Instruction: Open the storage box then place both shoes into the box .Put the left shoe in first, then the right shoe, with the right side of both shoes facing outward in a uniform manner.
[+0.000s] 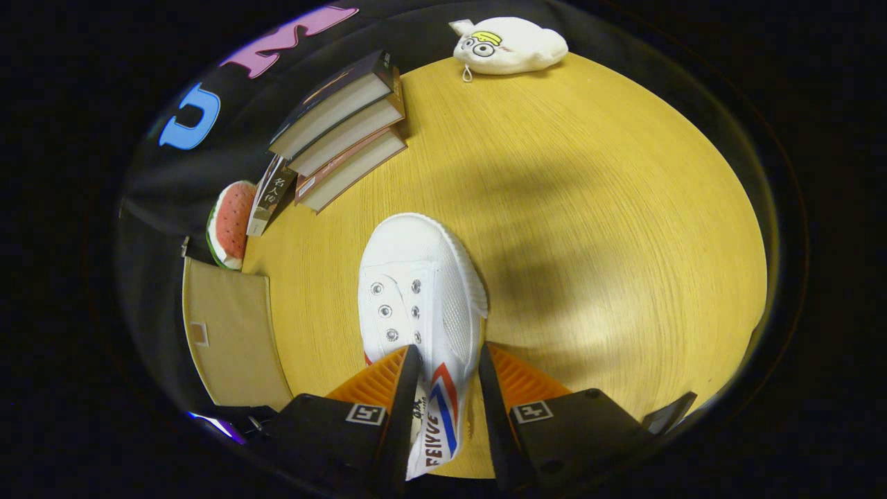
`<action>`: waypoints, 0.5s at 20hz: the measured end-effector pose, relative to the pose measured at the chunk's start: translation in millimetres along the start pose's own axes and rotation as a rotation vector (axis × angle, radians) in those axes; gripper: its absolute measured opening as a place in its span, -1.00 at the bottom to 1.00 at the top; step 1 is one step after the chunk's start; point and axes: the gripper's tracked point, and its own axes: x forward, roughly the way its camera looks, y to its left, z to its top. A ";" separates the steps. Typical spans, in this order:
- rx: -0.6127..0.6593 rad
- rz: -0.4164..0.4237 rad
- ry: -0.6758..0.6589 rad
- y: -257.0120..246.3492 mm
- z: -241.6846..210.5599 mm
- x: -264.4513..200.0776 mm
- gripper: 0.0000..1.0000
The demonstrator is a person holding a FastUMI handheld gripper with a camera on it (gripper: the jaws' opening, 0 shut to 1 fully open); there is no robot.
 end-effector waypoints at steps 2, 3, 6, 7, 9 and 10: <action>0.040 0.031 -0.002 -0.2 2.9 -6.3 -0.34; 0.071 0.052 -0.004 1.4 5.2 -7.2 -0.71; 0.079 0.063 -0.044 0.2 4.6 -18.0 -0.79; 0.086 0.067 -0.056 1.8 6.3 -24.1 -0.80; 0.130 0.105 -0.088 14.2 12.7 -38.7 -0.80; 0.162 0.134 -0.101 24.9 16.3 -47.7 -0.80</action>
